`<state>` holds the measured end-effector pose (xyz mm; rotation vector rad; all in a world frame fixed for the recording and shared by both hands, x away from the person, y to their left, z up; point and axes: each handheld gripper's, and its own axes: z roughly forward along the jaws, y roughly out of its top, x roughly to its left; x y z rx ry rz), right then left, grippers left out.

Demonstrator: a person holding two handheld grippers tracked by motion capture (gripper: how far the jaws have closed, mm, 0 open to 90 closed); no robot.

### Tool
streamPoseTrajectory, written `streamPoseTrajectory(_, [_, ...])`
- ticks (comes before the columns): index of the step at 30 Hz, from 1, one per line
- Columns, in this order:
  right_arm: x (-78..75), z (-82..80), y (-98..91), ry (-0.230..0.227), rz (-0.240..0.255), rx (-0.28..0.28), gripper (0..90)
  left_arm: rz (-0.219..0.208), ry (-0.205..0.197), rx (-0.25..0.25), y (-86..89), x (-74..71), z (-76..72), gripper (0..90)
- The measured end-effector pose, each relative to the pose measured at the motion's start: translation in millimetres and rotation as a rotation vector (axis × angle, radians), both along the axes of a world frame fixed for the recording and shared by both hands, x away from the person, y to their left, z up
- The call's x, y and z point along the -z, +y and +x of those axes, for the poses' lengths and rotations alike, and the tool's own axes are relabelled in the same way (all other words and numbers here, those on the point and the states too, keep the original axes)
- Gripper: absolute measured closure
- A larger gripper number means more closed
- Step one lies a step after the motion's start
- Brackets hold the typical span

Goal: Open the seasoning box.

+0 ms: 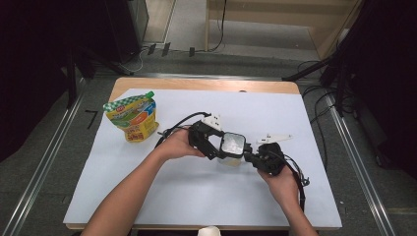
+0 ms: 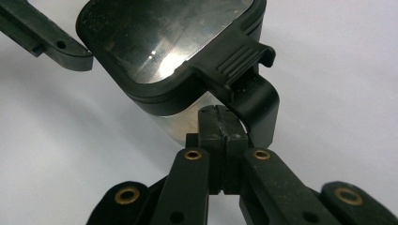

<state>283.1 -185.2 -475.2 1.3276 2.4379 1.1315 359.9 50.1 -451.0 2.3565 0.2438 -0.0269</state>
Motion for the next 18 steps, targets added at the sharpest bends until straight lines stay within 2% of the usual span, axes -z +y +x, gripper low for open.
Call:
streamPoseTrajectory(4, [0.0,0.0,0.1,0.001,0.0,0.002,90.0,0.004,0.002,-0.002,-0.1,-0.6,-0.2,17.2])
streamPoseTrajectory(8, [0.1,0.3,0.1,-0.003,-0.002,0.002,90.0,-0.061,0.03,-0.009,4.2,-7.8,3.2,20.1])
streamPoseTrajectory(12, [0.2,0.3,0.1,-0.002,0.0,0.0,90.0,-0.041,-0.002,0.002,3.5,-9.0,0.2,21.2])
streamPoseTrajectory(17, [0.1,0.2,0.3,-0.001,-0.003,0.003,90.0,-0.036,0.005,-0.008,2.7,-11.4,-0.5,21.6])
streamPoseTrajectory(18, [-0.1,0.0,0.4,0.001,-0.003,0.006,90.0,-0.05,0.007,-0.012,2.8,-13.0,-1.5,22.2])
